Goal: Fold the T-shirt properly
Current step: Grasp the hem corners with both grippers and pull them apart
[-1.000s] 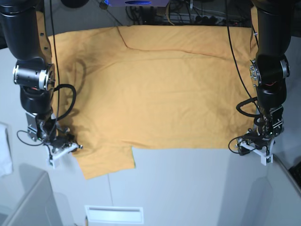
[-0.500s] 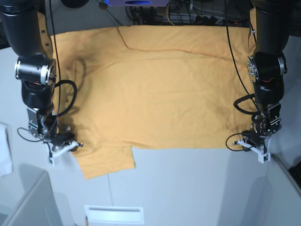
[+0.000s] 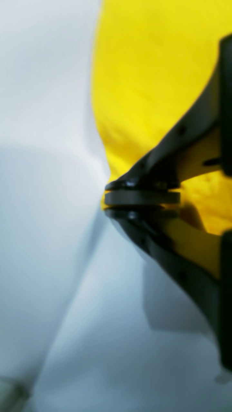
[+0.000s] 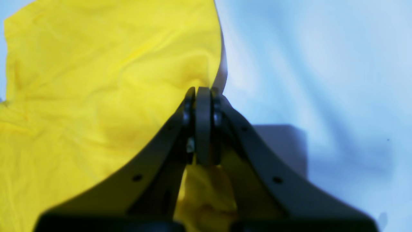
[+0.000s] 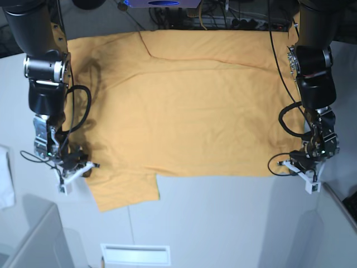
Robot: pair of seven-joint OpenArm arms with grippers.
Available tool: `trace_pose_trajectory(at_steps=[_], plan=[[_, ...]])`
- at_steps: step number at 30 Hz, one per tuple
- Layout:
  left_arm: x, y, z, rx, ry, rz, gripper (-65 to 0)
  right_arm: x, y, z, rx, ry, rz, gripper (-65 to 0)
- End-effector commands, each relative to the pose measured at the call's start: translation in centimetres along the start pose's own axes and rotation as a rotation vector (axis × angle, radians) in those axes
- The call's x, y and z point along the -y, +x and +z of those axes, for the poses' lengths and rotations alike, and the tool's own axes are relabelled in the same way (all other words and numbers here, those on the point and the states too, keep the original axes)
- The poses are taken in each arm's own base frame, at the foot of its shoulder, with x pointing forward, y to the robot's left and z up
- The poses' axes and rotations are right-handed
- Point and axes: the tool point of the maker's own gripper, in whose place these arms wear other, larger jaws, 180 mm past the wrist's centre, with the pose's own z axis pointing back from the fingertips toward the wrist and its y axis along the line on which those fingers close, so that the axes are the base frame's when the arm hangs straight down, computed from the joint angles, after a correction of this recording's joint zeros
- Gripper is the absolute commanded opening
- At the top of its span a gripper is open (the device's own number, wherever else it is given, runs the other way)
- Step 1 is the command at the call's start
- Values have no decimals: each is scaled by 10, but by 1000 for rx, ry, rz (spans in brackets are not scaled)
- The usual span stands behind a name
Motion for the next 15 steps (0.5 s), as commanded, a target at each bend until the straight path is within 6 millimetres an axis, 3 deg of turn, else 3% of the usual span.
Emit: trace_pose_trajectory(at_steps=[1,9,15], plan=[[-11,32,11,76,19,4,-650,0,37,6,85,7,13,-650],[-13,31,27,91,35,-41,-650,-7,68,17,163,13,67,-650],[-9,39,44,125,45,-97,-650,-7,71,18,169,11,73,-650]])
